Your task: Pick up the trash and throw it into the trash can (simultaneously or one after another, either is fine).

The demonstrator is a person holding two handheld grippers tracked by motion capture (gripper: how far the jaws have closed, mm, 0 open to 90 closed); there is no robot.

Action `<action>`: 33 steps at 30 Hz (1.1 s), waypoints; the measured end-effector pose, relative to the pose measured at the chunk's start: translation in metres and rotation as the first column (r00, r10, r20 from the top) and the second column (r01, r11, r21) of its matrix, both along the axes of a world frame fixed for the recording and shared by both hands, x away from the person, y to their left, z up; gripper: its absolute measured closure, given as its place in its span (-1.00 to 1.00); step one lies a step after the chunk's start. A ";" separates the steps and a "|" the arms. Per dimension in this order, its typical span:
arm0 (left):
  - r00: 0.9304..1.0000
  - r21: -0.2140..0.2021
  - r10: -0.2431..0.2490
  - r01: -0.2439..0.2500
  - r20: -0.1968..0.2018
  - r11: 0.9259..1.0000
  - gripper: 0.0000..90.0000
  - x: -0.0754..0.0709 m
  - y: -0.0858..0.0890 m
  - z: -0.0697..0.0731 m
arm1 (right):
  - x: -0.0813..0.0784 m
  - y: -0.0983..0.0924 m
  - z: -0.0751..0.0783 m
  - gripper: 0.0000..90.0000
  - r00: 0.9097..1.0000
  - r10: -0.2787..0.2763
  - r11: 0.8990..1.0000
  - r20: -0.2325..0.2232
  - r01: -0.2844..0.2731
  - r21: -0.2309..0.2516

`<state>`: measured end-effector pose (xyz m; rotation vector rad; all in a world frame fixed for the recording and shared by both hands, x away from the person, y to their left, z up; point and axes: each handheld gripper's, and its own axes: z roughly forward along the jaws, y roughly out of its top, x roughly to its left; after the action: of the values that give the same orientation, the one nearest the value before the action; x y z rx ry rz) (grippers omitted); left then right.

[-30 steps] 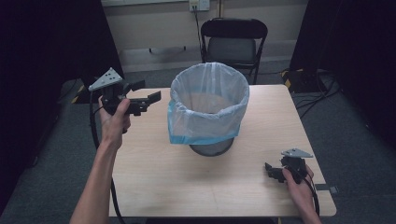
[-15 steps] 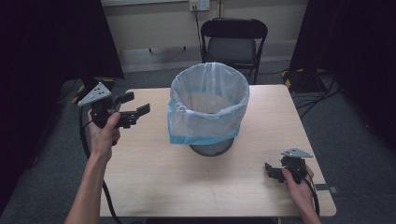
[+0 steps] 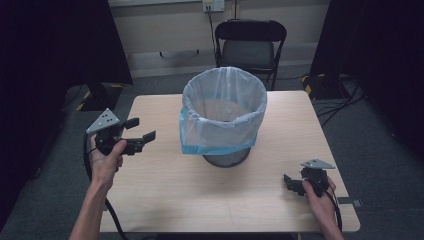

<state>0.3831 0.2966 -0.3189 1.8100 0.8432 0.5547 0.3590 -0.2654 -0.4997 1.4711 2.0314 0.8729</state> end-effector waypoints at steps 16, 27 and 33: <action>0.992 0.022 0.043 -0.041 -0.117 0.999 -0.56 -0.013 0.014 -0.056 | 0.000 0.000 0.000 -0.75 1.000 -0.001 1.000 -0.001 0.001 0.001; 0.984 0.066 0.035 -0.023 -0.176 0.998 -0.56 -0.022 0.018 -0.086 | 0.000 0.000 0.000 -0.75 1.000 -0.001 1.000 -0.001 0.001 0.001; 0.979 0.087 0.055 -0.038 -0.197 0.995 -0.56 -0.027 0.015 -0.106 | 0.000 0.000 0.000 -0.75 1.000 -0.001 1.000 -0.001 0.001 0.001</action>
<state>0.3564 0.3114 -0.4245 1.9492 1.0135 0.4481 0.3590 -0.2654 -0.4997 1.4732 2.0311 0.8732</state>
